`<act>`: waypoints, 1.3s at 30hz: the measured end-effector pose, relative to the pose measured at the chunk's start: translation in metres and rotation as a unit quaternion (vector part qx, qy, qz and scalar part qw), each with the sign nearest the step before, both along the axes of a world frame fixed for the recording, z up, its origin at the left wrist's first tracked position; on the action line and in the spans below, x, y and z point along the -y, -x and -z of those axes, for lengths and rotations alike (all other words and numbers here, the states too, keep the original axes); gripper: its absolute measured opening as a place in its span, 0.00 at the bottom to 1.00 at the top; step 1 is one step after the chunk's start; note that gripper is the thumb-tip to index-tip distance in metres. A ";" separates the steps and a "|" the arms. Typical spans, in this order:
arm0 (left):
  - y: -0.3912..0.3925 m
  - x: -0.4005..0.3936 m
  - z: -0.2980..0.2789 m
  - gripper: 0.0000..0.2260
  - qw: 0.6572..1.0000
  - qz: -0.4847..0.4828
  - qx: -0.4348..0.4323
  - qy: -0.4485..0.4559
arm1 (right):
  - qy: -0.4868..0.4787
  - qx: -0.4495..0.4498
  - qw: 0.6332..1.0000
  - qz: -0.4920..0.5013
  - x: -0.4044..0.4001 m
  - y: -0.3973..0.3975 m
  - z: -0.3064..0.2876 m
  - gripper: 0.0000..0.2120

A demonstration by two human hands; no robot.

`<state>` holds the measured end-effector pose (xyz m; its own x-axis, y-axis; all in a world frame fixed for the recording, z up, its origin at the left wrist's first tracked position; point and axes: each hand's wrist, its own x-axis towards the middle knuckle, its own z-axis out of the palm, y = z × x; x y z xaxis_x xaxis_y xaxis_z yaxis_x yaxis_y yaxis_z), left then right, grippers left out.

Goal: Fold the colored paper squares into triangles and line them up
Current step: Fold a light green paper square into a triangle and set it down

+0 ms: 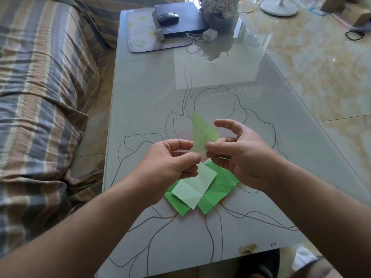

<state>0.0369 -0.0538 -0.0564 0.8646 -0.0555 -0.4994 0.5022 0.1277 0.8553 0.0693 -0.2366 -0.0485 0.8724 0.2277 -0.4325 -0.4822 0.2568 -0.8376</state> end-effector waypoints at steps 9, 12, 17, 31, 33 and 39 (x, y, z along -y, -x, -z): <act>0.001 -0.001 -0.005 0.13 1.000 0.011 0.021 -0.020 | -0.007 0.007 1.000 0.010 0.005 -0.005 -0.004 0.28; 0.001 -0.002 -0.005 0.12 1.000 0.007 0.022 -0.015 | -0.013 0.003 1.000 0.020 0.007 -0.007 -0.005 0.31; 0.000 -0.002 -0.005 0.11 0.999 0.014 0.032 -0.025 | -0.010 0.008 1.000 0.020 0.012 -0.011 -0.007 0.28; -0.003 -0.006 -0.004 0.11 0.997 0.025 0.047 -0.051 | 0.051 0.013 0.998 -0.044 0.015 -0.010 -0.008 0.30; -0.002 -0.006 -0.005 0.10 0.996 0.044 0.049 -0.060 | 0.070 0.023 0.996 -0.056 0.013 -0.007 -0.006 0.27; -0.005 -0.007 -0.005 0.09 0.997 -0.041 0.064 -0.018 | 0.081 0.025 0.992 -0.089 0.011 -0.005 -0.008 0.24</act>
